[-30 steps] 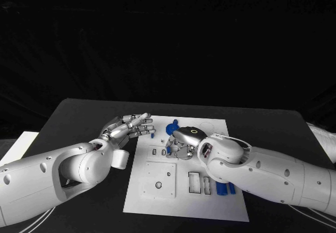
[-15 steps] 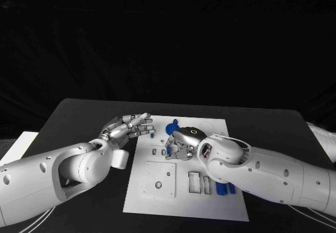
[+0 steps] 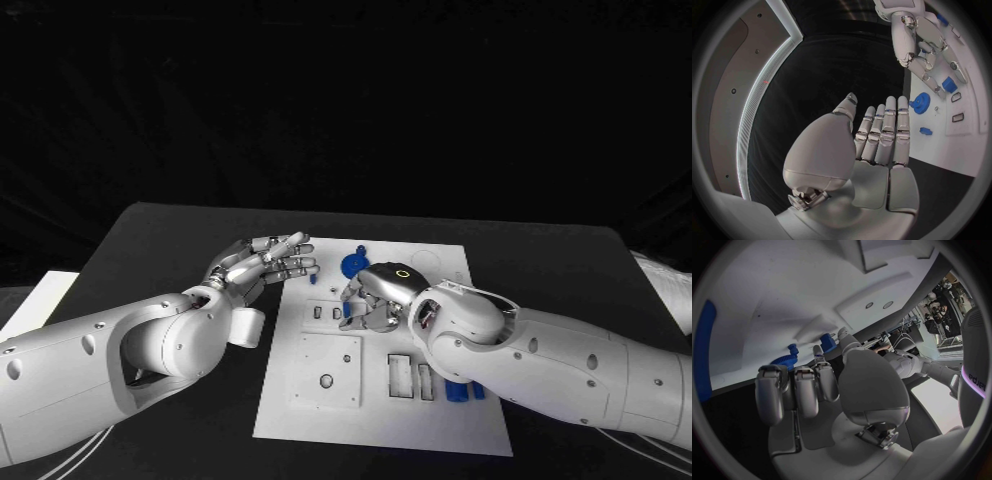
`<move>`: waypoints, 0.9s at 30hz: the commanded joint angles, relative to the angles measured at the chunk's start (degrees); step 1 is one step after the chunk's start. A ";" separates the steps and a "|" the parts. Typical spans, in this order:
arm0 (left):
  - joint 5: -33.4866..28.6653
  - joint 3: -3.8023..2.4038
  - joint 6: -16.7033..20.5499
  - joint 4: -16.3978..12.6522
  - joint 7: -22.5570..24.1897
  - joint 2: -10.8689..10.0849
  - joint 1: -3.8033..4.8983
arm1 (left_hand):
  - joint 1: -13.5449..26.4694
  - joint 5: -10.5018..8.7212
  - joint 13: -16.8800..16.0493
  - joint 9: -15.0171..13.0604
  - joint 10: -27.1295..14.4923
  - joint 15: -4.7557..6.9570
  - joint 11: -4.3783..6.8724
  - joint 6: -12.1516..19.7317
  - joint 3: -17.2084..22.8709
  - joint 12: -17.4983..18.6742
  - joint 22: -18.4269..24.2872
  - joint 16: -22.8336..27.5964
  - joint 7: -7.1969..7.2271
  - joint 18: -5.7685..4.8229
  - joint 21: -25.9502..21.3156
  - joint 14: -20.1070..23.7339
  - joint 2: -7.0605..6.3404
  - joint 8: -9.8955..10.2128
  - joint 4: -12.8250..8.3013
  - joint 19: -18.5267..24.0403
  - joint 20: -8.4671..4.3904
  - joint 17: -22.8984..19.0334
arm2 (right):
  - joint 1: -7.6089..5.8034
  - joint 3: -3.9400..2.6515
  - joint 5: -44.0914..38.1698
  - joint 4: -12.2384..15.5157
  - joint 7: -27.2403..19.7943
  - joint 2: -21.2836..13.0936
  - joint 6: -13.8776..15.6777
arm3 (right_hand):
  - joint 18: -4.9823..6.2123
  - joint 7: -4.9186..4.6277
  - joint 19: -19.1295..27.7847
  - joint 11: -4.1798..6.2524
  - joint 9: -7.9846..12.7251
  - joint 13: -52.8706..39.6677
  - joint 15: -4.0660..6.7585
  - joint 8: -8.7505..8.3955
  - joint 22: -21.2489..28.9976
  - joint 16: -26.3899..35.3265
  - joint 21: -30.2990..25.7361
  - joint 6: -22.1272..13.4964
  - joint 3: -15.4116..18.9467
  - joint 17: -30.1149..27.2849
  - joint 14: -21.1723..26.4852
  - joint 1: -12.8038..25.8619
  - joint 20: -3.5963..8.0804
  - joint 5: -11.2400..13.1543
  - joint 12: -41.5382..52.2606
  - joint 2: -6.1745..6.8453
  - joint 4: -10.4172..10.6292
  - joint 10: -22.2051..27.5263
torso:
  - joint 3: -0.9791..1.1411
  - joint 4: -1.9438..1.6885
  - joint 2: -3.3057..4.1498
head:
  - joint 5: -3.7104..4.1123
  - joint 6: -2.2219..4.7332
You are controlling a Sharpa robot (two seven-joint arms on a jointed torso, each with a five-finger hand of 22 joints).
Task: Assemble the parts on the task board
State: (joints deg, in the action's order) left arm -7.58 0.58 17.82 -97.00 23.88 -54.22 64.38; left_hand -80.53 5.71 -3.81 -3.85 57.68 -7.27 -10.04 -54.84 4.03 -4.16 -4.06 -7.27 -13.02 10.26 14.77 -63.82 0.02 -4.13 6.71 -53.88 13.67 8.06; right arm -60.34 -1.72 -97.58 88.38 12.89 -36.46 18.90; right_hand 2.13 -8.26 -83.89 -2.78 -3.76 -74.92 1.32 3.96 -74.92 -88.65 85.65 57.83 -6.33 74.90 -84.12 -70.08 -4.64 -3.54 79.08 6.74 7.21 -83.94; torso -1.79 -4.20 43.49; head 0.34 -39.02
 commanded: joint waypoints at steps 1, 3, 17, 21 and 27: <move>0.14 -0.04 -1.68 0.22 -0.08 0.12 0.04 | 0.10 -0.04 -0.14 -0.06 1.64 0.69 0.43 -1.00 0.15 -0.56 -0.34 -0.96 0.36 0.42 0.77 -2.35 0.49 -0.28 -0.38 -1.70 -0.67 0.68 | 0.02 -0.08 1.34 0.73 -5.22 -0.47 8.18 | 0.12 0.13 -1.39 -0.49 -0.05 -8.15 -0.34 -0.07 -4.93 0.08 -0.35 -0.16 0.03 12.23 -5.21 -0.39 -0.33 0.09 -0.33 0.45 0.40 -0.19 | 0.02 0.06 -0.07 | -0.04 0.17; 0.51 -0.04 -1.77 0.44 -0.42 0.14 0.04 | 0.31 -0.03 -0.20 -0.04 2.94 1.43 0.91 -1.64 0.22 -0.83 -0.64 -1.95 0.72 0.38 1.63 -4.41 0.52 -0.30 -0.41 -3.35 -1.38 1.48 | 0.02 -0.16 2.33 1.28 -7.26 -0.91 9.67 | 0.14 0.05 -1.36 -0.55 -0.03 -8.07 -0.39 -0.12 -4.85 0.05 -0.40 -0.40 0.16 12.30 -5.22 -0.87 -0.36 0.00 -0.43 0.48 0.71 -0.11 | 0.03 0.04 -0.06 | 0.00 0.19; 11.06 -0.04 -1.67 4.52 -10.77 1.12 0.18 | 2.15 0.01 -3.40 -0.36 17.04 8.24 6.59 -6.27 1.70 -4.78 -8.47 -45.72 4.83 0.00 17.44 -23.08 -0.67 -0.25 0.91 -21.99 -8.67 40.64 | -4.52 -1.86 23.52 8.19 -23.09 -12.39 3.66 | 0.78 -0.21 0.12 -0.80 -0.23 -5.83 -0.63 0.23 -1.83 1.46 -2.08 -1.12 2.58 9.91 -4.58 -4.89 -0.67 -1.59 -3.56 -0.55 3.30 1.87 | 0.51 0.45 -0.89 | -0.22 0.28; 19.14 -0.04 -4.09 5.79 -21.83 1.68 1.57 | 4.86 -0.14 -10.73 -1.25 21.38 9.65 8.09 -7.37 0.43 -14.15 -32.31 -73.43 6.63 -2.79 38.76 -24.79 -1.43 -2.20 2.71 -27.93 -10.08 70.22 | -7.01 -1.92 35.18 8.73 -24.23 -17.05 1.87 | 1.14 -0.07 0.91 -0.66 -0.27 -5.15 -0.48 0.36 -0.12 2.44 -3.03 -0.76 2.86 8.30 -4.16 -5.65 -0.53 -1.95 -4.52 -1.07 3.06 2.40 | 0.69 0.71 -1.37 | -0.29 0.02; 36.63 -0.04 -13.24 7.97 -41.97 3.73 5.17 | 10.07 -0.10 -28.76 -3.86 11.93 9.87 8.28 -4.89 -2.67 -34.71 -52.73 -81.24 6.88 -4.96 55.83 -25.58 -0.17 -7.64 9.39 -28.85 -10.59 79.83 | -9.82 -1.92 46.40 5.85 -25.18 -21.63 2.77 | 1.18 -0.02 0.95 -0.57 -0.22 -4.93 -0.36 0.26 0.18 2.61 -3.29 -0.75 3.33 8.17 -4.17 -6.41 -0.37 -3.99 -4.66 -1.80 2.68 2.44 | 1.08 1.08 -2.14 | -0.73 -0.77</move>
State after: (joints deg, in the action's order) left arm 15.40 0.52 12.21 -89.25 -2.62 -50.86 69.29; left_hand -70.65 5.92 -32.10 -7.64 69.95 3.00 -1.70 -59.89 1.47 -38.37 -56.27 -88.35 -6.17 5.78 70.22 -83.93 -0.14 -11.66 15.76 -82.91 3.07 74.95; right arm -70.15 -3.70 -62.01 94.55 -9.54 -58.00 23.17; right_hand 2.13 -8.19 -83.27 -3.50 -3.93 -74.93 0.92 3.96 -74.78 -86.21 82.59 56.69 -3.30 74.94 -84.12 -75.87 -5.03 -7.46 74.71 4.98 9.86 -81.78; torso -0.94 -3.35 41.79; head -0.21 -39.50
